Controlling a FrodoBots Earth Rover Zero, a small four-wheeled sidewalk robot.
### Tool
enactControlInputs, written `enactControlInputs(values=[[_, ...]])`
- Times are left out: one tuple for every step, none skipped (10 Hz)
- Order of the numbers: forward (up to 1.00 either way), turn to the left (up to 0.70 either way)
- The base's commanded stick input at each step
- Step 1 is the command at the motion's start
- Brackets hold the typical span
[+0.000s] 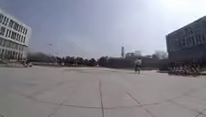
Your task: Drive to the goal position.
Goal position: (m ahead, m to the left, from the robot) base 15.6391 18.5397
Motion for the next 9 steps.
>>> enactControlInputs(values=[[1.00, 0.00], [1.00, 0.00], [1.00, 0.00], [1.00, 0.00], [1.00, 0.00], [1.00, 0.00], [1.00, 0.00], [1.00, 0.00], [1.00, 0.00]])
